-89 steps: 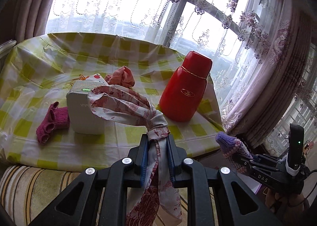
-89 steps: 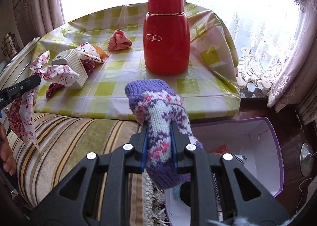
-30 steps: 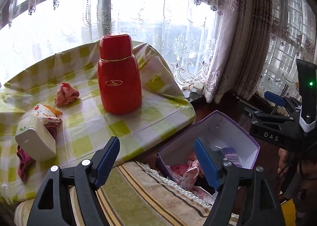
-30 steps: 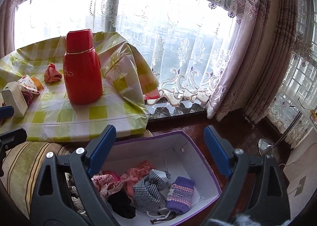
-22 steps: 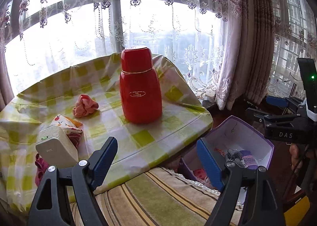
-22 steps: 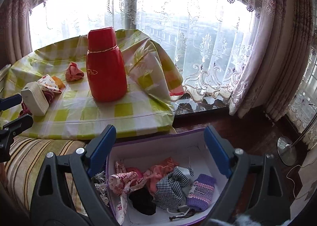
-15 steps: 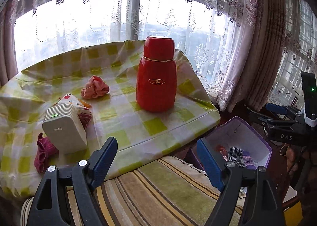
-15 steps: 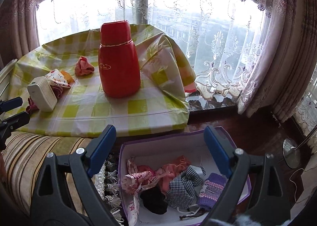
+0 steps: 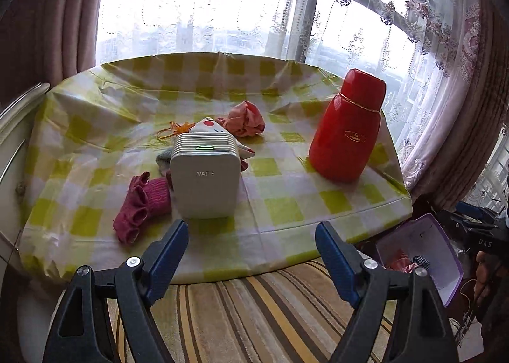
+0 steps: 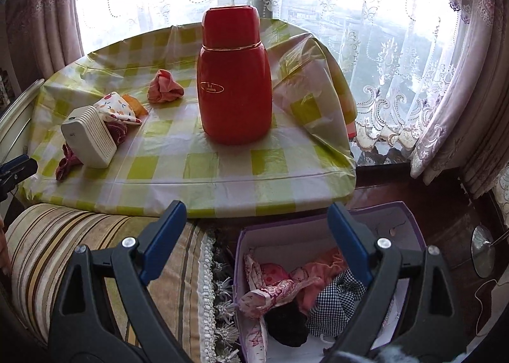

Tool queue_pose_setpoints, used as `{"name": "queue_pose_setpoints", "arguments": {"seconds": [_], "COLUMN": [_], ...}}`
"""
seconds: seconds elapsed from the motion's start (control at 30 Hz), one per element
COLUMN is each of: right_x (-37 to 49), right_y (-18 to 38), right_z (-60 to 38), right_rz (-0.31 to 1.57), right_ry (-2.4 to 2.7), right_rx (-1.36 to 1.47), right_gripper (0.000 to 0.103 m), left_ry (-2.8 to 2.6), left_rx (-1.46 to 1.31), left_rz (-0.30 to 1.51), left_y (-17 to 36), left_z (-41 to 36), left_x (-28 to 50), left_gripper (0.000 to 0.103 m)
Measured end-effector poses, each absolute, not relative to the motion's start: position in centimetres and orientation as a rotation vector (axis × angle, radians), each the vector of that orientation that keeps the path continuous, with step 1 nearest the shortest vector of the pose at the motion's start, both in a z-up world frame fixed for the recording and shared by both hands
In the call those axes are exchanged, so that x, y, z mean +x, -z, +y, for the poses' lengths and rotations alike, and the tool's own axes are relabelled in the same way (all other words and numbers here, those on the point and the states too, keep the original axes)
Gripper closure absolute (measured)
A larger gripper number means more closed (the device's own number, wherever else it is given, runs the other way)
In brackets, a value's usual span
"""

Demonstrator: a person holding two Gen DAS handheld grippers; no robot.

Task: Organize soft objects
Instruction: 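Withdraw both open tools from the box back over the table, then grasp the white orange-print cloth with the right tool while the left tool grasps the pink knit glove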

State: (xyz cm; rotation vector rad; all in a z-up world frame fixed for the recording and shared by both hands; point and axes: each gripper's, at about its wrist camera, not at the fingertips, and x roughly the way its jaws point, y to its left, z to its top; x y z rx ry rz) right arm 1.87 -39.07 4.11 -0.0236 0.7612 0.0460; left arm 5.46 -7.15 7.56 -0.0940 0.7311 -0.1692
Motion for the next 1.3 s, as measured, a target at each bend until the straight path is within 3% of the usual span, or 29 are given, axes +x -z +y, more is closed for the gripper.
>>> {"name": "queue_pose_setpoints", "arguments": {"seconds": [0.77,1.3], "right_x": [7.1,9.7], "right_y": [-1.8,-1.0], "right_z": [-33.4,-30.8], "right_rz": [0.848,0.882], "right_ry": [-0.171,-0.235], "right_rx": [-0.043,-0.047], "right_gripper": [0.011,0.011], "left_ry": [-0.032,-0.046], "left_rx": [-0.25,-0.248], "left_rz": [0.841,1.015], "left_y": [-4.2,1.2], "left_z": [2.9,6.0], "left_x": [10.7,17.4], "left_gripper": [0.021,0.021]}}
